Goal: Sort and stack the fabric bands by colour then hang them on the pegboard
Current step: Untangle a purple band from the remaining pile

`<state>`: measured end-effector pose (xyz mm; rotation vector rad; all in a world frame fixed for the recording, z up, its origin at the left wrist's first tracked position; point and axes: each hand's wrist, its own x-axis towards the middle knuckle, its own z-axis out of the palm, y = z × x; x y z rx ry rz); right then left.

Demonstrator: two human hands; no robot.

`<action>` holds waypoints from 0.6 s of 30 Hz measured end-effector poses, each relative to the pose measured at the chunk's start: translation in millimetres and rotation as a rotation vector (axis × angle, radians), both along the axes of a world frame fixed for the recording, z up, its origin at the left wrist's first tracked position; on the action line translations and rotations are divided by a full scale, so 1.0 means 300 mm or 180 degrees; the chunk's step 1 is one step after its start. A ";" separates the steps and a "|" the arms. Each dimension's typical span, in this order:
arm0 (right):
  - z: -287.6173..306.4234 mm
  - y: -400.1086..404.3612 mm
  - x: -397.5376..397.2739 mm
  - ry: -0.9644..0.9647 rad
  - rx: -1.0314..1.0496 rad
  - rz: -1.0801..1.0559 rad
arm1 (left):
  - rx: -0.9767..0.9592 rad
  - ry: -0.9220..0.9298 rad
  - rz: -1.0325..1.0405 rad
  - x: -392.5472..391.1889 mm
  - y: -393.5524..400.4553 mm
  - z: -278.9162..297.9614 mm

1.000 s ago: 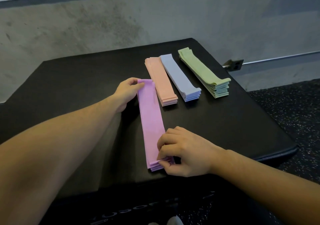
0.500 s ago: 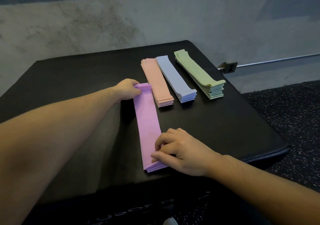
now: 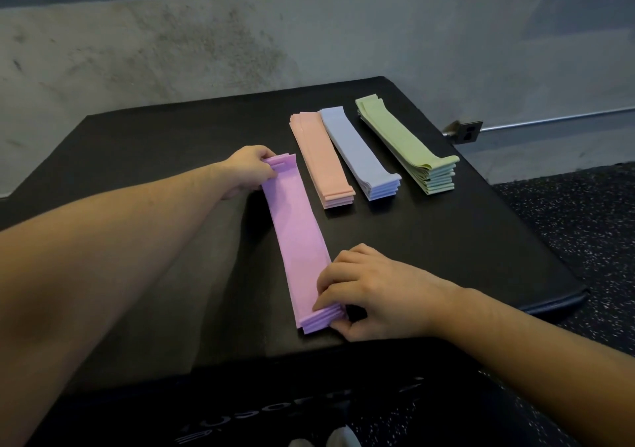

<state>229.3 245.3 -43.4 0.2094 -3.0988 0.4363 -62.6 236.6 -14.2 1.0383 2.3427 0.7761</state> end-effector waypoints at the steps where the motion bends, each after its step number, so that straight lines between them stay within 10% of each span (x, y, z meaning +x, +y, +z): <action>1: -0.002 -0.001 -0.003 0.0051 0.0056 0.0017 | 0.0026 -0.0017 0.0026 0.000 -0.003 -0.002; 18: -0.009 0.061 -0.311 0.0813 0.0519 -0.0152 | 0.1146 0.0042 0.0626 -0.220 0.067 0.029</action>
